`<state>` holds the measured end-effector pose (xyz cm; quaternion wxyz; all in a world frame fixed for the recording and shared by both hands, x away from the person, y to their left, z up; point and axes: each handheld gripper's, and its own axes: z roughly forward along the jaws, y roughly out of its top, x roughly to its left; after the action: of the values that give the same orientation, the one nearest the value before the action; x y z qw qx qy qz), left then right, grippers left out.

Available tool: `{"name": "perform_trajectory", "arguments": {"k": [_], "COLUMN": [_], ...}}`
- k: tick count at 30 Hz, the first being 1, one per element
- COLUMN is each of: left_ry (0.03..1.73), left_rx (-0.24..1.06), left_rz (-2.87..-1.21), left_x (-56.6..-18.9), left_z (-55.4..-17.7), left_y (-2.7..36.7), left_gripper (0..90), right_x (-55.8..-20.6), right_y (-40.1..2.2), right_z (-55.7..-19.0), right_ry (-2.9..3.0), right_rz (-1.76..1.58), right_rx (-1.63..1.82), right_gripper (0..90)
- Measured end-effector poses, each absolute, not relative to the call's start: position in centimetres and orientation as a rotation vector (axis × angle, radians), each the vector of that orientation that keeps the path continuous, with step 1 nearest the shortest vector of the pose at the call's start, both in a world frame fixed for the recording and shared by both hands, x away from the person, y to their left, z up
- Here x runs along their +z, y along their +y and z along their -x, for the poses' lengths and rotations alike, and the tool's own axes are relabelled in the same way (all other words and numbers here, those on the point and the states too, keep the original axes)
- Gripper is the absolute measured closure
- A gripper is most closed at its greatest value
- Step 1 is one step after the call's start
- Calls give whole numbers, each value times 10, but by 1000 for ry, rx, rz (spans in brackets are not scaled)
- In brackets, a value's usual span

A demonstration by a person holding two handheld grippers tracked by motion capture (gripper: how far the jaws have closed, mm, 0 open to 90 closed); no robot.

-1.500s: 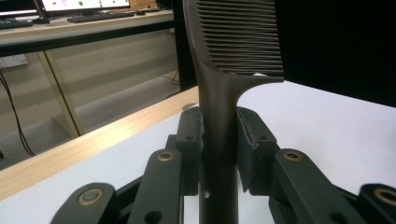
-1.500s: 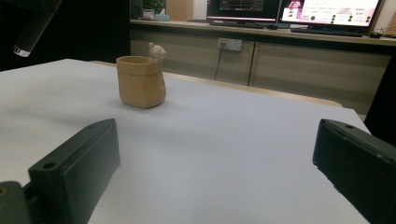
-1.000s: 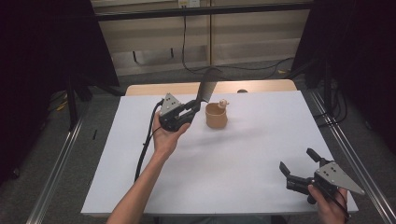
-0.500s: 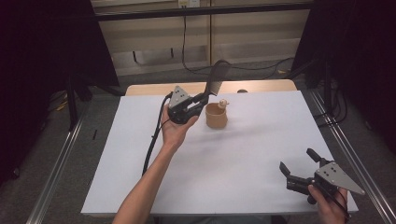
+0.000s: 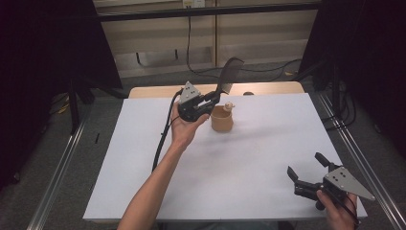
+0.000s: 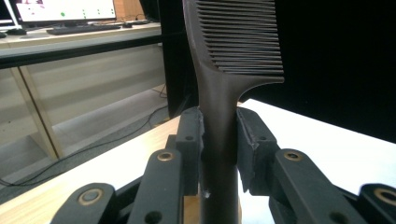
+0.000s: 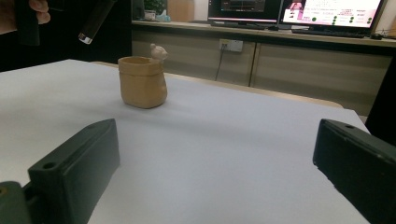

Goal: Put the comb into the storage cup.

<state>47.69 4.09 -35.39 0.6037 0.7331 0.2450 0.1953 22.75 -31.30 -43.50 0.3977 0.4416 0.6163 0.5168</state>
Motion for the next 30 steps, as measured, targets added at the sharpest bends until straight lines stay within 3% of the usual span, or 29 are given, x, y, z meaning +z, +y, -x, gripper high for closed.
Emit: {"name": "perform_trajectory", "arguments": {"k": [30], "left_ry": [570], "left_rx": [444], "left_rz": [-1669], "left_x": [-366], "left_z": [-500], "left_y": [12], "left_gripper": [726], "right_x": [-435], "right_y": [-314], "right_z": [-226], "right_ry": [1559], "right_rz": [-1126], "right_rx": [1309], "right_gripper": [2]}}
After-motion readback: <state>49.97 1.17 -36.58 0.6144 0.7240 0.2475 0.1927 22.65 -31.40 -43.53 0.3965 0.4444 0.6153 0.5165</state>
